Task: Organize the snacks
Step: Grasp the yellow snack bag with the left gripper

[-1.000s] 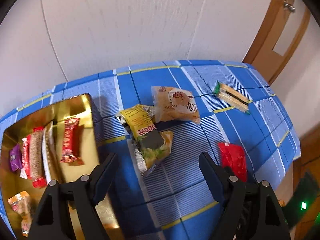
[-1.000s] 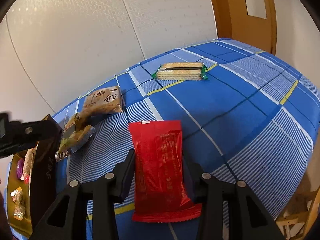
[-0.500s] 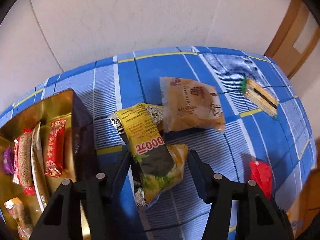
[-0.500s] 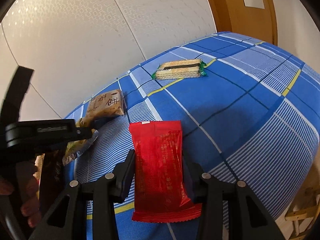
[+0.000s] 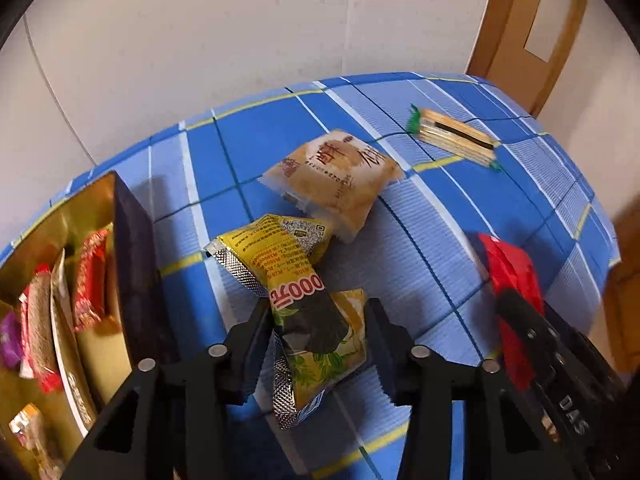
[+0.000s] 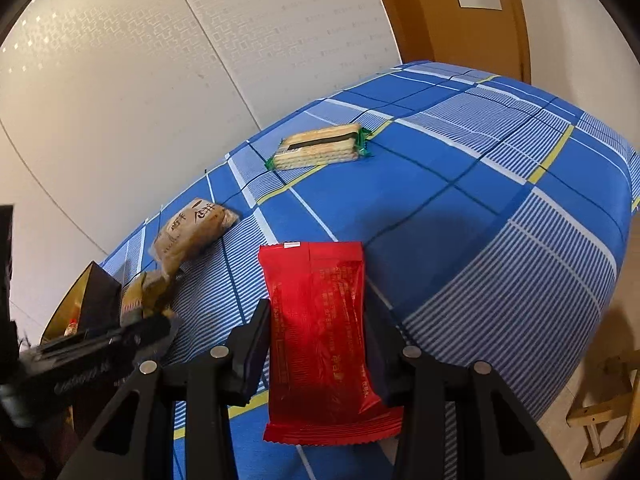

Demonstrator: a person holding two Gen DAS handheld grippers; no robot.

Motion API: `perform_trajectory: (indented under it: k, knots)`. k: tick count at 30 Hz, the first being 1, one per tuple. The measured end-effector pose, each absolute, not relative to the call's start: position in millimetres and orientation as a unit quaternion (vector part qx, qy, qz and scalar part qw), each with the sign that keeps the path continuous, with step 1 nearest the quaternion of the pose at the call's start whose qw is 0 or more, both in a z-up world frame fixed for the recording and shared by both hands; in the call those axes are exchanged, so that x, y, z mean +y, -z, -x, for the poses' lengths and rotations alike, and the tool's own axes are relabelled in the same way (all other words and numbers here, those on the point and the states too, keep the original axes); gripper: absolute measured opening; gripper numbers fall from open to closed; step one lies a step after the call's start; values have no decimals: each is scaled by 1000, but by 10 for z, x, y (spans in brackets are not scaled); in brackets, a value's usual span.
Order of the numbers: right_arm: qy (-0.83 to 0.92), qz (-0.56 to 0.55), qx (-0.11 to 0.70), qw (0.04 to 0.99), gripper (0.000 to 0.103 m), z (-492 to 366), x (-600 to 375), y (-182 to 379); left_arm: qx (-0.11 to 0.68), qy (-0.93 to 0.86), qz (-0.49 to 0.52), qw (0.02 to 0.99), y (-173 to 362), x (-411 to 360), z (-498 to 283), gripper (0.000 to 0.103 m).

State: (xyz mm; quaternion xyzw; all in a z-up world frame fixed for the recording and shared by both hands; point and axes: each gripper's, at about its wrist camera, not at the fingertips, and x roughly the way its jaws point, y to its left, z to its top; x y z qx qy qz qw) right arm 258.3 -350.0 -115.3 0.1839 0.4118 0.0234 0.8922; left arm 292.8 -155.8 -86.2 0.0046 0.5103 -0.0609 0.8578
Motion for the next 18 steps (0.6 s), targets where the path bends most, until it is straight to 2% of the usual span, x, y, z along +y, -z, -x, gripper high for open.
perform_trajectory:
  k: [2,4,7,9,10,11,16,18]
  knots:
    - [-23,-179,412,893,43,-2593,-3487,1155,512,53,3,857,855,-1555,-2956,72]
    - [-24,-177,411,894,44,-2582,-3491,1152,508,32,12,861,835,-1542,-3012,77]
    - [-26,-179,411,894,44,-2582,-3504,1153,514,20,22,857,845,-1541,-3124,77]
    - [-27,-180,411,894,44,-2578,-3506,1154,526,10,11,851,896,-1582,-3186,74]
    - [-27,-179,411,893,44,-2579,-3507,1154,529,9,4,848,928,-1606,-3198,66]
    - [-27,-179,411,894,44,-2579,-3508,1154,531,14,2,847,958,-1626,-3191,62]
    - [-27,-176,411,894,44,-2584,-3501,1158,509,30,-14,860,956,-1627,-3063,43]
    - [-27,-178,409,895,44,-2579,-3505,1161,510,42,-5,859,922,-1590,-3013,40]
